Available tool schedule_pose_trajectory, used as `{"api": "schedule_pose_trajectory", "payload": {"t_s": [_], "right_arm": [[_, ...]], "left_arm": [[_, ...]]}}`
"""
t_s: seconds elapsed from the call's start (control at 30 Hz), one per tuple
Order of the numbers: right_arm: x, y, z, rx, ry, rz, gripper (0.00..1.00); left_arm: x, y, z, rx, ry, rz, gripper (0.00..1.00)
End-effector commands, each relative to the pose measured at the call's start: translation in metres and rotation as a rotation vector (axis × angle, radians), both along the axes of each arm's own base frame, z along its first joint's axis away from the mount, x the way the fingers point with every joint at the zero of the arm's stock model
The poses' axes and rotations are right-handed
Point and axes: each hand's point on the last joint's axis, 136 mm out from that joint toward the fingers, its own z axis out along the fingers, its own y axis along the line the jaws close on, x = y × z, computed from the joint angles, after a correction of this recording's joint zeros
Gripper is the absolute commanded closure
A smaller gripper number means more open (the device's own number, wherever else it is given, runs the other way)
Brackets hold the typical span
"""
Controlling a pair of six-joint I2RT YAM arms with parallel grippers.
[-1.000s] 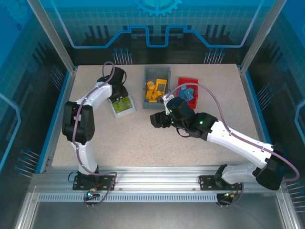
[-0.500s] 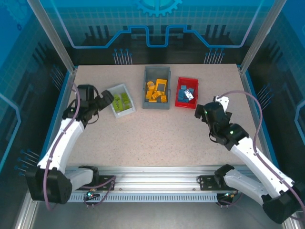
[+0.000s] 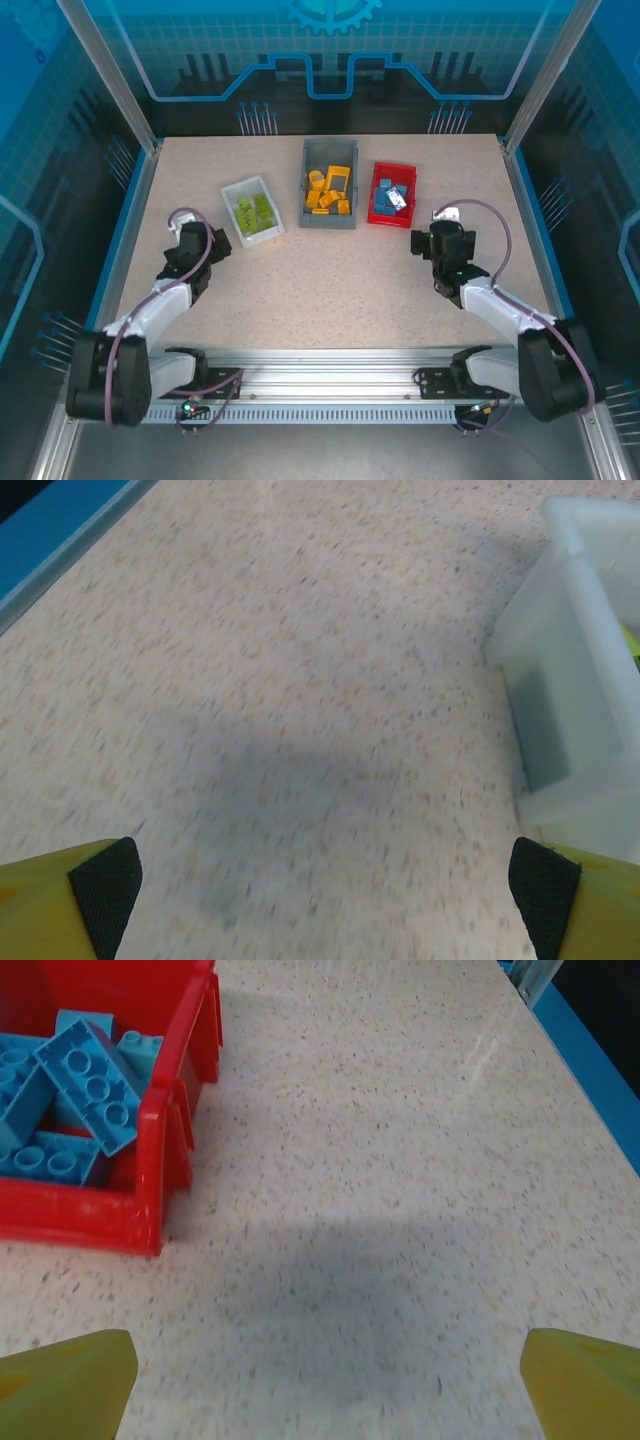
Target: Sort the legos into containers by color
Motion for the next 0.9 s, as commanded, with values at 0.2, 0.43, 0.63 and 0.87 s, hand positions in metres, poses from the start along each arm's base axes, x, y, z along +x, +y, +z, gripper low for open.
{"api": "schedule_pose_trajectory", "payload": {"t_s": [0.2, 0.43, 0.63, 0.87], "right_arm": [[0.039, 0.014, 0.004, -0.034, -0.126, 0.166, 0.00], [0.045, 0.005, -0.019, 0.092, -0.167, 0.225, 0.00], [0.045, 0.010, -0.019, 0.109, -0.166, 0.275, 0.00], [0.047, 0.007, -0.020, 0.096, -0.157, 0.244, 0.00]], "left_arm": [[0.060, -0.009, 0.018, 0.117, -0.216, -0.129, 0.01], [0.066, -0.019, 0.012, 0.121, -0.260, -0.200, 0.01], [0.055, -0.039, 0.009, 0.178, -0.372, -0.292, 0.01], [0.066, -0.038, 0.001, 0.121, -0.302, -0.310, 0.01]]}}
